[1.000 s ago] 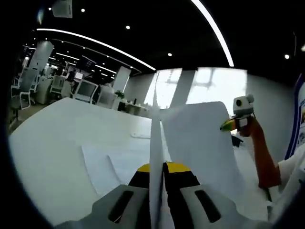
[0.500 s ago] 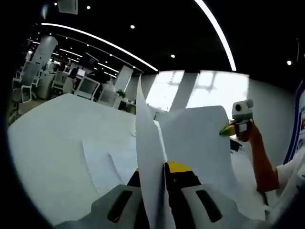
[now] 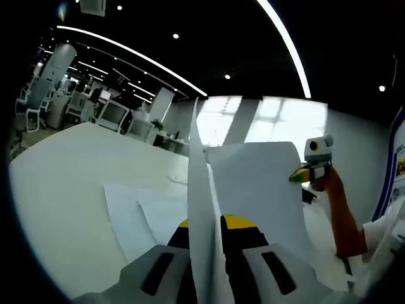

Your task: Organize the stack of printing papers by aligning and flattening the scattered papers on the table

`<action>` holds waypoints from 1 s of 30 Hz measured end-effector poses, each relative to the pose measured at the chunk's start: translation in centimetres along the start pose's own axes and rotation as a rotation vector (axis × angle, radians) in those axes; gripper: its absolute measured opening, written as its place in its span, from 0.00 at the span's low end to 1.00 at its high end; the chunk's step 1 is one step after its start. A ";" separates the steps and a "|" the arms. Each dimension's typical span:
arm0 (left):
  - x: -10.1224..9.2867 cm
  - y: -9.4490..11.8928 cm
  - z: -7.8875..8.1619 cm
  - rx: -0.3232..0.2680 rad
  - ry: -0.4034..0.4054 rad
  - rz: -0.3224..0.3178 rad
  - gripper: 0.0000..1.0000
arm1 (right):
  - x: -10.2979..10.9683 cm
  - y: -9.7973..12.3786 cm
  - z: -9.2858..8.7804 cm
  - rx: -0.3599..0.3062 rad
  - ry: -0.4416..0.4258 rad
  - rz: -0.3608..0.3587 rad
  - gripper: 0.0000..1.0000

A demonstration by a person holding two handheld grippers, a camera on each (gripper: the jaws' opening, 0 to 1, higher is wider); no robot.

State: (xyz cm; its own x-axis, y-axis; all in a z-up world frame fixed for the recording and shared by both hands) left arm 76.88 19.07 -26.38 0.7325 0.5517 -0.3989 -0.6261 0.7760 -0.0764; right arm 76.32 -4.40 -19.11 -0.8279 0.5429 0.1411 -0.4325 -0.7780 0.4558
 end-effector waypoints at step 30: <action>0.0 0.0 -0.2 0.005 -0.002 0.003 0.10 | 0.4 -0.4 -0.4 0.011 -0.011 0.001 0.00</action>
State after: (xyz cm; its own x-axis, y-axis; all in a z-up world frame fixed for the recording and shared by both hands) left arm 76.84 18.96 -26.59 0.7310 0.5550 -0.3969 -0.6271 0.7757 -0.0704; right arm 76.04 -4.03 -19.60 -0.8242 0.5455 0.1517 -0.4274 -0.7751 0.4653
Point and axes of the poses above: the point that each gripper's makers call its tool centre point, and the gripper's own axes: y roughly backward along the fingers, x roughly to its left, z roughly out of its top, the point moved 4 cm from there along y, roughly backward along the fingers, and after that the axes turned 10 degrees about -z, right-handed, at the moved point
